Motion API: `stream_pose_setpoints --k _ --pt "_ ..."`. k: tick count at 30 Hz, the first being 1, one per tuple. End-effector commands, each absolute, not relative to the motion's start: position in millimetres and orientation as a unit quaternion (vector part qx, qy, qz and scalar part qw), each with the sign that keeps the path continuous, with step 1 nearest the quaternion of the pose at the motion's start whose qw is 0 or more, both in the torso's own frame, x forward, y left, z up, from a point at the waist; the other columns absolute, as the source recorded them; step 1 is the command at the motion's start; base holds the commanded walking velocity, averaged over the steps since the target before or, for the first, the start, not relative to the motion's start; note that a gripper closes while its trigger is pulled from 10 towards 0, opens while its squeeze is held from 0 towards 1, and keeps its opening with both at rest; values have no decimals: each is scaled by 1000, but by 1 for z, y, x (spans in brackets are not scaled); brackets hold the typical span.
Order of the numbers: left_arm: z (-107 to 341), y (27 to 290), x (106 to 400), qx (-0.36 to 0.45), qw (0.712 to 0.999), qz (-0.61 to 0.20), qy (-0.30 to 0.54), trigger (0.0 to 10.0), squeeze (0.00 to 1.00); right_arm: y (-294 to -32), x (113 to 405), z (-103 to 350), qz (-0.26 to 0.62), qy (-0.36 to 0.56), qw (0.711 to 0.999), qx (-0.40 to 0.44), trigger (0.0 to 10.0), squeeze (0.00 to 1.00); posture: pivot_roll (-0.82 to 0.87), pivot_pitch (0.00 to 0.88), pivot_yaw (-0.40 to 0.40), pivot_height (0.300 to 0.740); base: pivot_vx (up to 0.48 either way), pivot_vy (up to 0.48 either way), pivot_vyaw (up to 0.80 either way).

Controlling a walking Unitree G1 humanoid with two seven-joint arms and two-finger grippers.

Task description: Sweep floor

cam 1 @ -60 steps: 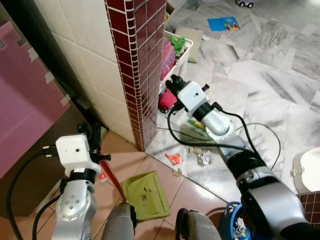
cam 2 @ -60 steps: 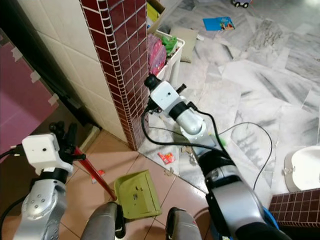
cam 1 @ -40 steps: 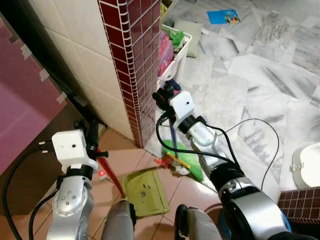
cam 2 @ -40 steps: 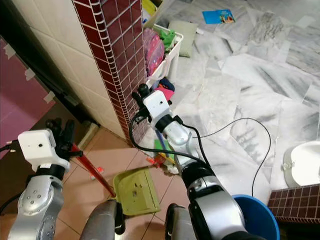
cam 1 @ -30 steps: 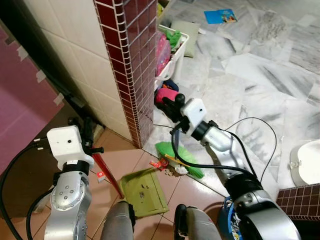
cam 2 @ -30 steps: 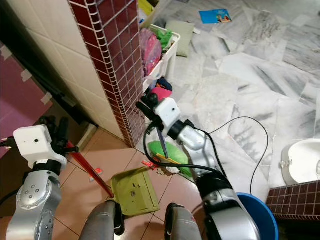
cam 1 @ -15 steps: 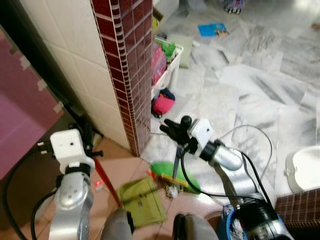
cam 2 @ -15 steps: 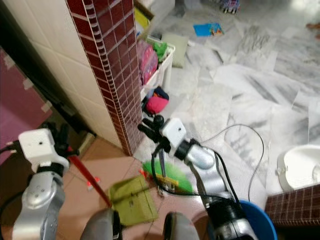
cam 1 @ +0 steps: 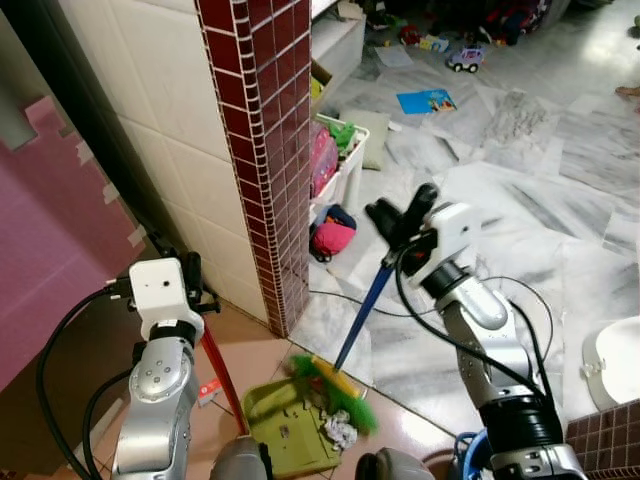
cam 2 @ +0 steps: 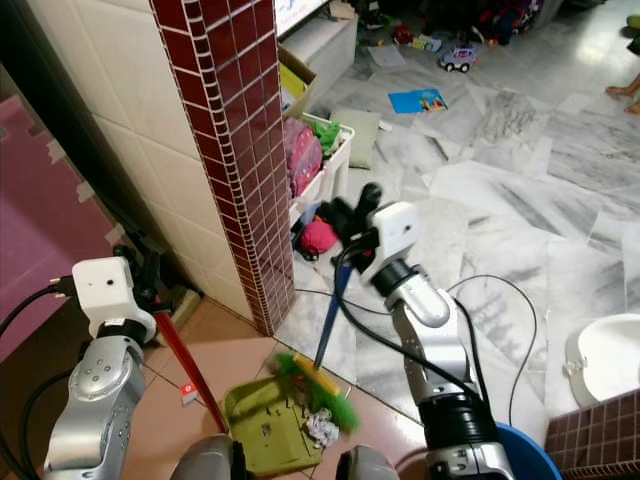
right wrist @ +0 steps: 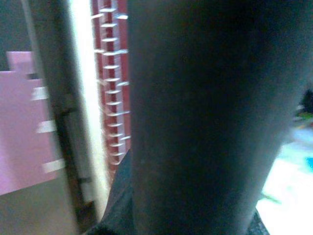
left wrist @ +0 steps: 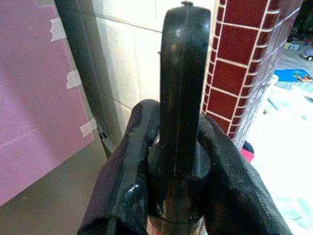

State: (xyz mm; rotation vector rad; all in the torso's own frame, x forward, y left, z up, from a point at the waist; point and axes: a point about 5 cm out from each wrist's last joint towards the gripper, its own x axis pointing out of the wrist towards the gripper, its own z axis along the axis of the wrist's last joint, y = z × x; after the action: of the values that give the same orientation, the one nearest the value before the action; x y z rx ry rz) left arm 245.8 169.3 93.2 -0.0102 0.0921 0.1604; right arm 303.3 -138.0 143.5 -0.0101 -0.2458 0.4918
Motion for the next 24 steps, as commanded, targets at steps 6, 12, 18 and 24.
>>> stream_pose_setpoints --k 6,12,18,24 --pt "86 155 258 -14 998 36 44 10000 0 -148 293 148 164 -129 977 -32 10000 0 -16 0 50 740 0 0 0" --pt "90 146 266 -17 999 9 34 10000 0 -137 296 145 165 -128 977 -33 10000 0 -23 0 55 740 0 110 0" --pt "90 143 269 -21 999 1 31 10000 0 -131 302 142 156 -121 980 -38 10000 0 -20 0 61 740 0 475 0" --pt "90 141 272 -22 999 -9 27 10000 0 -129 306 146 140 -125 981 -54 10000 0 -16 0 60 740 0 476 0"
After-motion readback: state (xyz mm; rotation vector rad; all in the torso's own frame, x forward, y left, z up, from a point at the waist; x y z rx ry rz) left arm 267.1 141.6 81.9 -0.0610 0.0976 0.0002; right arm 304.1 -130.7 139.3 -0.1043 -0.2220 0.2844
